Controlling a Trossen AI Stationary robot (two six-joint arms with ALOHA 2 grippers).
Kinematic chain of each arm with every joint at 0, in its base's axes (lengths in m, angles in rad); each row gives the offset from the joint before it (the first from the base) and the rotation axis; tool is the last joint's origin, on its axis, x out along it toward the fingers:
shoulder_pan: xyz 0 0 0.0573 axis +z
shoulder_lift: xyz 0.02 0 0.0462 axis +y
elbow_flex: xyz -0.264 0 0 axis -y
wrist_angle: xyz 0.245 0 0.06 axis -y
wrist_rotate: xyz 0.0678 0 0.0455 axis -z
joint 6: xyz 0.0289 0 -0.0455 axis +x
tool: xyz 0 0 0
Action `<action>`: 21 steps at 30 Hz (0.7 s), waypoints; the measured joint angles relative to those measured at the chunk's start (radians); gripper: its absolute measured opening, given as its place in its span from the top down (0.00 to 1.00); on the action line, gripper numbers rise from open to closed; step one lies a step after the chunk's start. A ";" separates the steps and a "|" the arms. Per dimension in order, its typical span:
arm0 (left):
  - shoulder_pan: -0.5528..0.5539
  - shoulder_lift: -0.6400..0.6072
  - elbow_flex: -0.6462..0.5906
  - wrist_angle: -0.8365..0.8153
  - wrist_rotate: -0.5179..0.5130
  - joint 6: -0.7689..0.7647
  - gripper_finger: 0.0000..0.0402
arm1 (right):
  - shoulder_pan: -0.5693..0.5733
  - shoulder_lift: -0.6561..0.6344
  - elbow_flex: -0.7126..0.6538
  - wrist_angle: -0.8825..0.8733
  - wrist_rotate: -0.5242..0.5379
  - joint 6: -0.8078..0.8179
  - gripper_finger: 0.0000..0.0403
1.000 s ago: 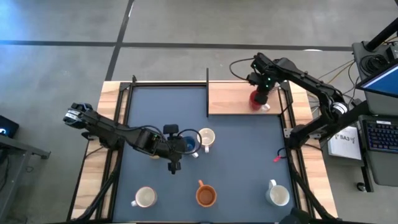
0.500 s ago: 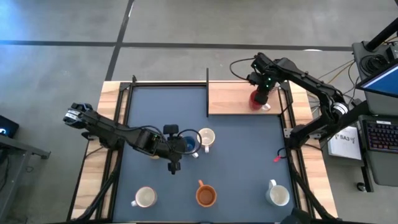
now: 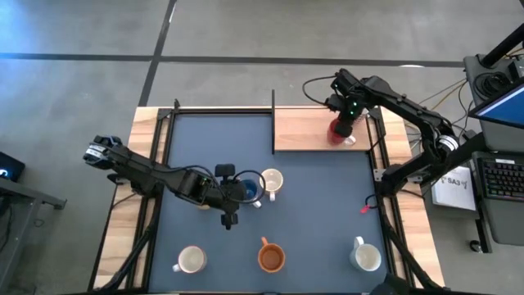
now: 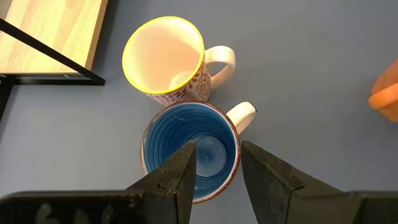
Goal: Place coffee mugs
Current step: Put the red mug on the shelf
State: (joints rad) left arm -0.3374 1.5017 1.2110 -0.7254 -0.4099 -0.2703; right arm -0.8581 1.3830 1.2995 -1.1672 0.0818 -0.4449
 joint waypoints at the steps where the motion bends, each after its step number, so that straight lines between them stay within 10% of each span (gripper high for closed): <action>1: 0.000 0.000 0.000 0.000 0.000 0.000 0.73 | 0.000 0.000 0.000 0.000 0.000 0.000 0.84; 21: -0.001 0.000 0.000 0.000 0.001 -0.004 0.73 | 0.091 -0.008 0.072 -0.084 -0.265 0.510 0.68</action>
State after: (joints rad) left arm -0.3381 1.5017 1.2110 -0.7254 -0.4088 -0.2741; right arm -0.7675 1.3746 1.3716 -1.2511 -0.1833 0.0649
